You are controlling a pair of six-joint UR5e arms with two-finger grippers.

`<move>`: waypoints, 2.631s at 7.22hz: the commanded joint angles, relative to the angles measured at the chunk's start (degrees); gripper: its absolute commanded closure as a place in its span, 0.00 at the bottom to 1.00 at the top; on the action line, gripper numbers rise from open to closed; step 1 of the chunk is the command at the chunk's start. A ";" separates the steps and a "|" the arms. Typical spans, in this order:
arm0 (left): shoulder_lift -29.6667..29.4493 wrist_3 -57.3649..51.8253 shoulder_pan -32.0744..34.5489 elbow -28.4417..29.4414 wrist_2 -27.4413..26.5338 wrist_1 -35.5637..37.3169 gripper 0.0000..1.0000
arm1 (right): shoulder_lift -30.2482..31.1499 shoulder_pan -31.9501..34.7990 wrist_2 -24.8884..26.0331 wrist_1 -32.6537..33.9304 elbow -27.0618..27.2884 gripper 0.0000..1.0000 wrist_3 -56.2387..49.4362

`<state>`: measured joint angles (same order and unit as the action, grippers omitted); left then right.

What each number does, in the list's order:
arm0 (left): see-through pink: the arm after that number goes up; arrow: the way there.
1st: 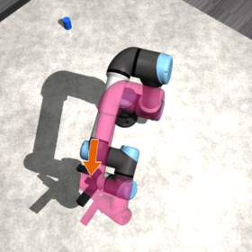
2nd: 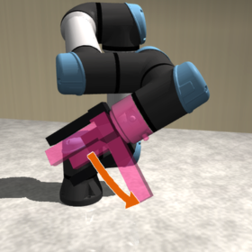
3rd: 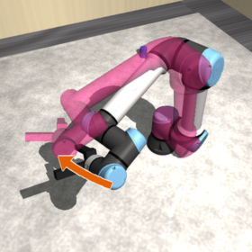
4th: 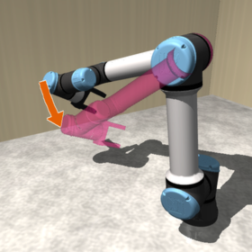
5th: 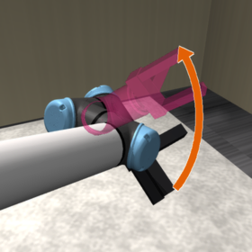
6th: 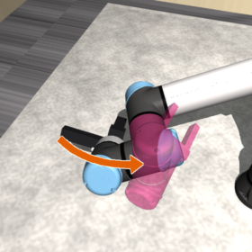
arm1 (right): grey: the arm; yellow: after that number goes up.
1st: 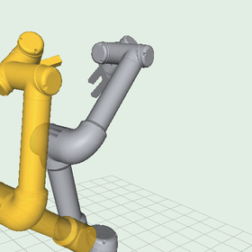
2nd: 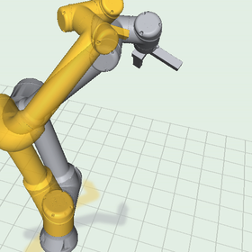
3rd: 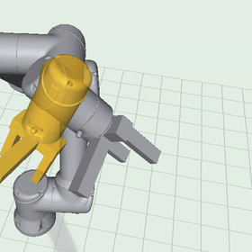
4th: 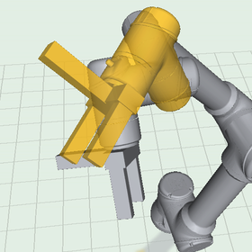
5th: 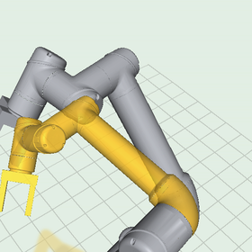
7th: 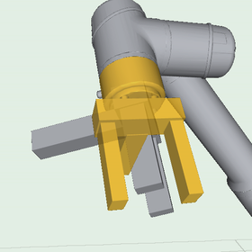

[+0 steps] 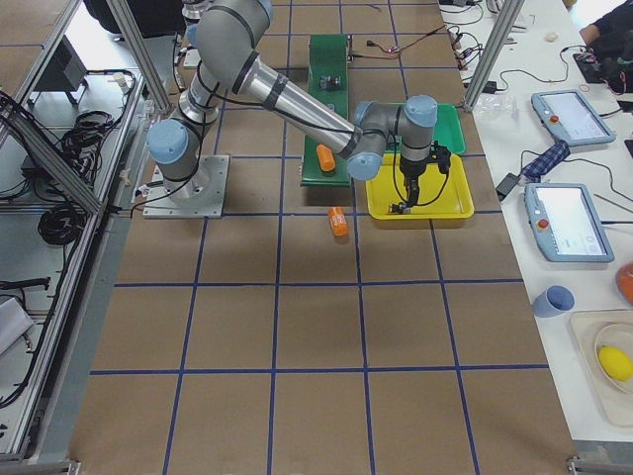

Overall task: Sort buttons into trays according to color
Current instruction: 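Carry the yellow-capped button into the yellow tray and release, then move the right gripper back to the belt and grasp a yellow-capped button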

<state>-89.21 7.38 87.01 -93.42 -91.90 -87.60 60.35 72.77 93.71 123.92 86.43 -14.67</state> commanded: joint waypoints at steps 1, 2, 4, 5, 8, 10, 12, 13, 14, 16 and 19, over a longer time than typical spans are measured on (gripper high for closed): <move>-0.08 0.00 0.09 0.26 0.14 0.06 0.00 | 9.91 2.27 -3.59 -14.42 0.23 0.00 2.96; 0.00 0.00 0.09 0.17 0.05 0.06 0.00 | 13.36 4.72 -3.71 -19.02 0.66 0.00 8.73; 0.01 0.00 0.09 0.26 0.14 0.06 0.00 | 21.08 10.08 -3.80 -21.44 7.13 0.00 11.93; 0.01 0.00 0.18 0.26 0.14 0.06 0.00 | 21.47 12.89 -4.15 -20.40 12.74 0.00 14.12; -0.17 0.00 0.18 0.17 -0.04 0.06 0.00 | 19.03 22.12 -7.14 -18.03 14.38 0.00 22.93; -0.08 0.00 0.18 0.34 0.14 0.06 0.00 | 17.35 22.76 -7.05 -17.93 14.82 0.00 22.76; 0.01 0.00 0.18 -0.26 0.14 0.06 0.00 | 14.63 22.76 -5.82 -18.10 14.91 0.00 22.67; -0.08 0.00 0.18 -0.10 0.14 0.06 0.00 | 13.58 22.76 -5.82 -18.10 15.34 0.00 22.58; -0.17 0.00 0.18 0.17 0.14 0.06 0.00 | 13.13 22.76 -5.73 -18.02 16.30 0.00 22.58; 0.00 0.00 0.18 -0.09 0.05 0.06 0.00 | 11.46 22.15 -5.73 -17.75 17.02 0.64 22.93; -0.08 0.00 -0.09 0.17 -0.03 -0.02 0.00 | 12.16 19.44 -4.08 -18.11 16.23 1.00 21.89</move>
<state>-89.28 7.38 86.97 -93.15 -91.75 -87.56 72.18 93.52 88.47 105.47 103.08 7.72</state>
